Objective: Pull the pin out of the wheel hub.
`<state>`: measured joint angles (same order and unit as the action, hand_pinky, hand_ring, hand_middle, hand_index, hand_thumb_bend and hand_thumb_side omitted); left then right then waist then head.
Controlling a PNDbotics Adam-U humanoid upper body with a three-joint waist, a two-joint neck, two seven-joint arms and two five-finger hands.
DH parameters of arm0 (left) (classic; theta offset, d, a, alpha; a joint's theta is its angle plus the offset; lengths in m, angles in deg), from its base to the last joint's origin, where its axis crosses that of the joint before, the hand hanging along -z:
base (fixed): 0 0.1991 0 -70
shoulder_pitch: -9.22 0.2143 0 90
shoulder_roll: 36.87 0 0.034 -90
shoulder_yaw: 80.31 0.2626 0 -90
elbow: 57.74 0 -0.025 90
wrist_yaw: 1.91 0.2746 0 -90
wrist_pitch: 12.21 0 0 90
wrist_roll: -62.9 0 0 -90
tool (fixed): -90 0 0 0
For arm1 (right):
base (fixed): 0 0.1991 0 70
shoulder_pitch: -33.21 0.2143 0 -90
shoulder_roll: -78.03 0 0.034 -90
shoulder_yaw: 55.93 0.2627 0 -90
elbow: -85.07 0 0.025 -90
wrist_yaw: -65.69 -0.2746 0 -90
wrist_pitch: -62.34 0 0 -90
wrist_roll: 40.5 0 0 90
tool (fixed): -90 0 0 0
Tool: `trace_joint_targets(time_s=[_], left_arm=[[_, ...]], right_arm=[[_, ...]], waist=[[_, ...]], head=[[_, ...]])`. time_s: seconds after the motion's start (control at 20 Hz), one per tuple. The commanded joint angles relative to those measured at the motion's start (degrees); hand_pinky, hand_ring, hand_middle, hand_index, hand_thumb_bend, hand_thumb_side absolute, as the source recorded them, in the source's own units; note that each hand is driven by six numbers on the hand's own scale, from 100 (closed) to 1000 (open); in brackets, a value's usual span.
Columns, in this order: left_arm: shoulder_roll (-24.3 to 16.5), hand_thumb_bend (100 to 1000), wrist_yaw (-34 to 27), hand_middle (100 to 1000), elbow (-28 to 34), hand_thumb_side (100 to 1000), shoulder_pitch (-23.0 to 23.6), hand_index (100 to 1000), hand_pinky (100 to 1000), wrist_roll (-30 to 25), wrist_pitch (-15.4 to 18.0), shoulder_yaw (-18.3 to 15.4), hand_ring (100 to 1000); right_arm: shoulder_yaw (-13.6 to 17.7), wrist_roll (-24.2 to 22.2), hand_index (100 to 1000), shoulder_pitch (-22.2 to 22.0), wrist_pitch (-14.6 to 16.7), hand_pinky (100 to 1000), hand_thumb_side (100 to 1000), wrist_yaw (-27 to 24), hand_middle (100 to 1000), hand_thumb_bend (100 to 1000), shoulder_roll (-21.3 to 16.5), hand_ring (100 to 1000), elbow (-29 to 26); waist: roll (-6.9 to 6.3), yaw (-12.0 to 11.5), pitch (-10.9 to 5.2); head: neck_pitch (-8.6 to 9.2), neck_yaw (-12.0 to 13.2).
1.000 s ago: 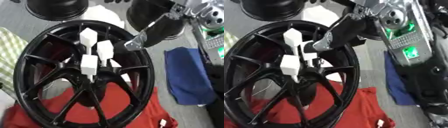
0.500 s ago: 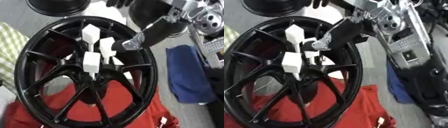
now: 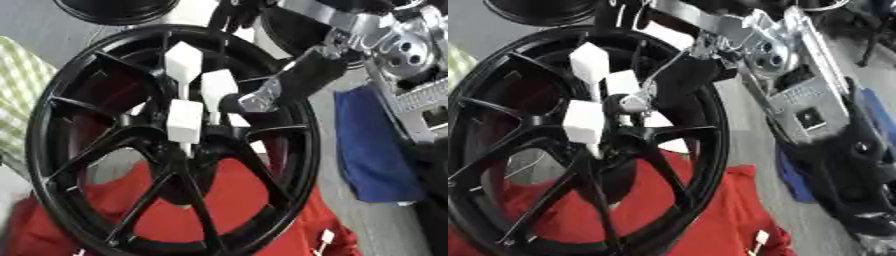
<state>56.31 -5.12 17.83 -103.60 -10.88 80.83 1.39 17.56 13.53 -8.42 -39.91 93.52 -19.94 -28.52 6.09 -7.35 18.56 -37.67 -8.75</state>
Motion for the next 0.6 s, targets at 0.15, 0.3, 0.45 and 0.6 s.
trace_joint_targets(time_s=[0.15, 0.3, 0.45, 0.6], left_arm=[[-1.49, 110, -0.03, 483, 1.74, 967, -1.13, 676, 574, -0.38, 0.1, 0.09, 505], [-1.56, 109, -0.03, 483, 2.03, 967, -1.27, 676, 574, -0.42, 0.07, 0.09, 505], [-1.65, 108, -0.01, 483, 2.27, 967, -1.36, 676, 574, -0.46, 0.05, 0.11, 505], [-1.68, 108, 0.01, 484, 2.49, 967, -1.49, 676, 574, -0.57, 0.02, 0.13, 505]], right_arm=[[-0.04, -0.26, 717, 0.92, 0.73, 714, 249, -0.33, 679, 565, -0.83, 710, -0.1], [-0.19, -0.39, 713, 0.95, 1.13, 713, 230, -0.07, 677, 556, -0.86, 709, 0.62], [-0.28, -0.39, 711, 0.96, 1.35, 710, 231, 0.03, 675, 550, -0.79, 708, 1.22], [-0.39, -0.34, 709, 1.04, 1.47, 708, 222, 0.02, 673, 542, -0.74, 707, 1.66]], waist=[[-0.37, -0.33, -0.28], [-0.36, -0.51, 0.2], [-0.35, -0.62, 0.58], [-0.35, -0.78, 0.89]], head=[[0.93, -0.3], [1.12, -0.29], [1.16, -0.31], [1.32, -0.34]])
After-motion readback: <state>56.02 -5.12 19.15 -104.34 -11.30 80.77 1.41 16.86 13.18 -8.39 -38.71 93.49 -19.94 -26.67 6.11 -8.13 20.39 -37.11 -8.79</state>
